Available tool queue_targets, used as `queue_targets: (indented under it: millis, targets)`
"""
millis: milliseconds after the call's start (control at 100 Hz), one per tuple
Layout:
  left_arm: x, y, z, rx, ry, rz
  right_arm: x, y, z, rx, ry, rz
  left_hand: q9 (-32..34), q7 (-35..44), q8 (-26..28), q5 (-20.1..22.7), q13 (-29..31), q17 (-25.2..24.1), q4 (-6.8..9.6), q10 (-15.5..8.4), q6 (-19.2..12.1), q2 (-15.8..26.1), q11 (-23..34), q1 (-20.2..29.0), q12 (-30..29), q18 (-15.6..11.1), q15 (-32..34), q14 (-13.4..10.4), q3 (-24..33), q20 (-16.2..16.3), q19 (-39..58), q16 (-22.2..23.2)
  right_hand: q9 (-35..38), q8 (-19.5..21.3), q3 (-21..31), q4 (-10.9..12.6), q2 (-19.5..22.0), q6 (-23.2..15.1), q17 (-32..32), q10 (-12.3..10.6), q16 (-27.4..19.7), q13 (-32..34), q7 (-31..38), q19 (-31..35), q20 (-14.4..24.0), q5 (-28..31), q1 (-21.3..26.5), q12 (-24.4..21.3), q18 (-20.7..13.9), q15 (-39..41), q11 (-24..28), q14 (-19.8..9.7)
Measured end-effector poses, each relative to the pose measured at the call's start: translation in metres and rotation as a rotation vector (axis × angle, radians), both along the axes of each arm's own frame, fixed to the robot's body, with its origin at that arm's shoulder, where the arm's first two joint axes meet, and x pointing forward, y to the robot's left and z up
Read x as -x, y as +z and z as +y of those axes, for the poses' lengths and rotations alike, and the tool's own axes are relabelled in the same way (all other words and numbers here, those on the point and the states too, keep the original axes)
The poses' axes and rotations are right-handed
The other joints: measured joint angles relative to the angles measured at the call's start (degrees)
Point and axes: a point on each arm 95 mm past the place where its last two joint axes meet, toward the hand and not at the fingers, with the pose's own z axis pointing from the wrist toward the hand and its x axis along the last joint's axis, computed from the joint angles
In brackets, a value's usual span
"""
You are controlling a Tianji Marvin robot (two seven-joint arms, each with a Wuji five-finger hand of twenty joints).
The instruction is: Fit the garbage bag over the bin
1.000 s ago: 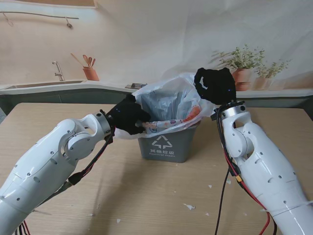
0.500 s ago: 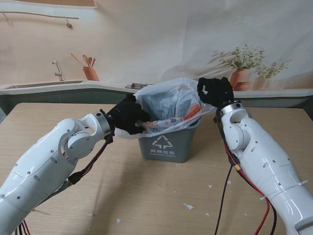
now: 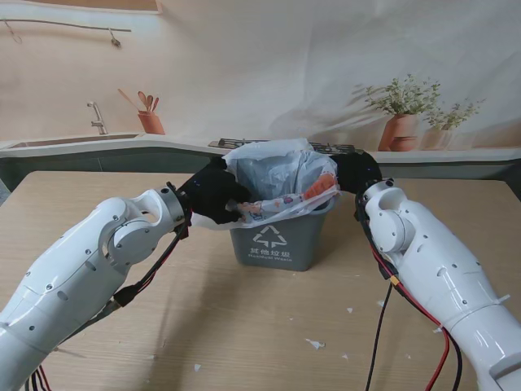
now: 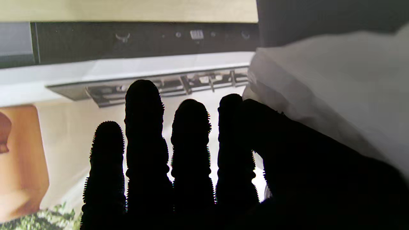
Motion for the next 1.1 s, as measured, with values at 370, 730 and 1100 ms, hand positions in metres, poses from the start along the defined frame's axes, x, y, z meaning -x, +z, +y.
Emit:
queue_targets:
  millis: [370, 730, 1100]
  targets:
    - [0.000, -0.002, -0.001, -0.002, 0.016, 0.000, 0.008, -0.021, -0.010, -0.009, 0.136, 0.077, 0.3, 1.0, 1.1, 0.7, 0.2, -0.3, 0.00, 0.0, 0.0, -1.5, 0.7, -0.4, 0.1, 0.0, 0.7, 0.3, 0.6, -0.2, -1.3, 0.1, 0.0, 2.1, 1.9, 0.0, -1.2, 0.9, -0.8, -0.3, -2.7, -1.6, -1.2, -3.6, -2.2, 1.4, -0.5, -5.7, 0.0, -7.3, -10.3, 0.0]
    - [-0.002, -0.004, -0.003, -0.006, 0.023, 0.004, 0.020, -0.027, -0.025, -0.051, 0.165, 0.055, 0.6, 1.4, 1.4, 0.7, 1.4, -1.3, 0.60, 0.0, 0.0, -1.6, 1.2, -1.1, 0.2, 0.5, 1.0, 0.6, 0.8, -0.7, -2.2, 0.2, -22.3, -3.4, 2.0, 5.4, 3.7, 5.6, -5.8, -0.3, -3.2, -17.2, -17.5, -7.2, -4.3, -13.3, -10.3, -6.5, -0.3, -13.1, -18.2, 0.1]
    - [-0.002, -0.004, -0.005, -0.015, 0.033, 0.009, 0.063, -0.009, -0.035, -0.321, 0.087, 0.192, 0.6, 1.4, 2.7, 0.7, 1.4, -1.3, 0.66, 0.0, 0.0, -1.6, 1.5, -1.1, 0.7, 0.7, 1.0, 0.3, 1.2, -0.8, -2.2, 0.7, -37.8, -6.9, 0.1, 5.4, 3.5, 10.1, -9.9, -0.3, -6.6, -30.1, -21.9, -24.2, -2.6, -27.7, -12.4, -7.6, -1.5, -22.9, -19.2, -0.8]
